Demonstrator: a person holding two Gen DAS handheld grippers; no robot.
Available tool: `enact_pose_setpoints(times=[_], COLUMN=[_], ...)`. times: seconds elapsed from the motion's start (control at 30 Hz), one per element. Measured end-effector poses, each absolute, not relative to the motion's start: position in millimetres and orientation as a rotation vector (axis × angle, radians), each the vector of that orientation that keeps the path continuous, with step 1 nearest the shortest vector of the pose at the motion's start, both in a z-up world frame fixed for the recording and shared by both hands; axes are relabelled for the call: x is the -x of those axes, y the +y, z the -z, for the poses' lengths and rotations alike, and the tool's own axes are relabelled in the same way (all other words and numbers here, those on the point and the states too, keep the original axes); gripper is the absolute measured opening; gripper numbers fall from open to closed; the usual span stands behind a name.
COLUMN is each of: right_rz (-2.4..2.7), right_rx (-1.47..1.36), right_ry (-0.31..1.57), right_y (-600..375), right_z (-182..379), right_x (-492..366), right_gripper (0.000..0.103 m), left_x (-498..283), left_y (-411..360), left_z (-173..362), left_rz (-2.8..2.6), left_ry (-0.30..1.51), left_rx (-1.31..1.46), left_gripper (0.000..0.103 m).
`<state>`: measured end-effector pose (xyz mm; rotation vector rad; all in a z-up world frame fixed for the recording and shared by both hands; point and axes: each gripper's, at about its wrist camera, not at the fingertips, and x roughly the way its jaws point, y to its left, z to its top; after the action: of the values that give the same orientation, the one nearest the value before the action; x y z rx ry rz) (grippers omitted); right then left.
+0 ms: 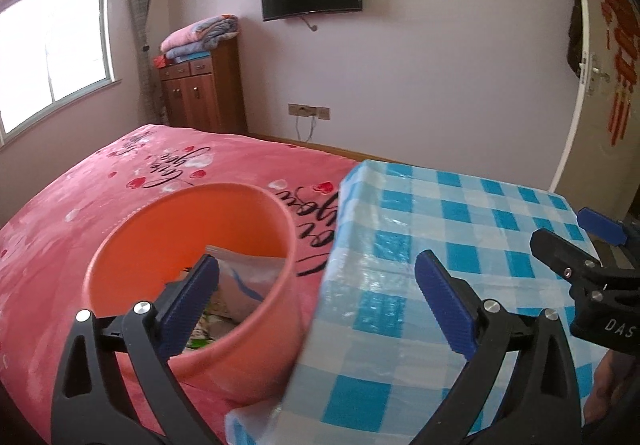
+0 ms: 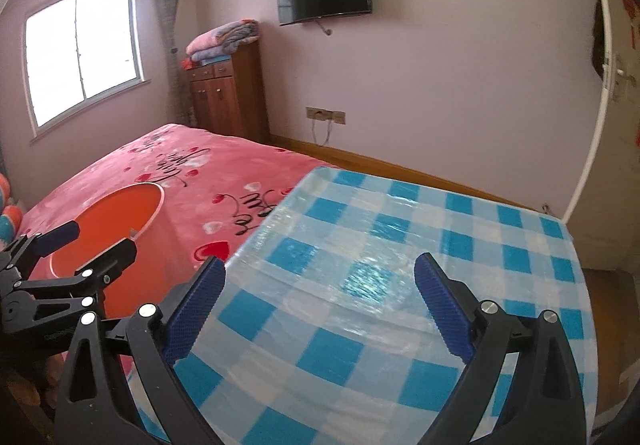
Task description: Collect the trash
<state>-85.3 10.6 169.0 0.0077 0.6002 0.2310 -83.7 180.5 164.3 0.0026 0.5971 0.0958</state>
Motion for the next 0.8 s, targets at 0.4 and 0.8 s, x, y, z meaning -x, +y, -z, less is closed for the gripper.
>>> enact_pose_setpoints(times=[0.4,0.8], right_rz=[-0.086,0.077], right_rx=[-0.021,-0.062], right_ry=[0.581,0.53], right_y=[-42.9,-111.7], right_z=[-150.1,-147.6], right_x=[114.1,150.7], right_gripper=[0.094,0.094], left_x=[90.8,105.9], left_y=[131.6,80.6], left_z=[-148.4,-140.0], left_rz=[-0.007,0.096], left_ry=[0.599,0.59], left_rx=[-0.007,-0.013], left_gripper=[0.099,0.099])
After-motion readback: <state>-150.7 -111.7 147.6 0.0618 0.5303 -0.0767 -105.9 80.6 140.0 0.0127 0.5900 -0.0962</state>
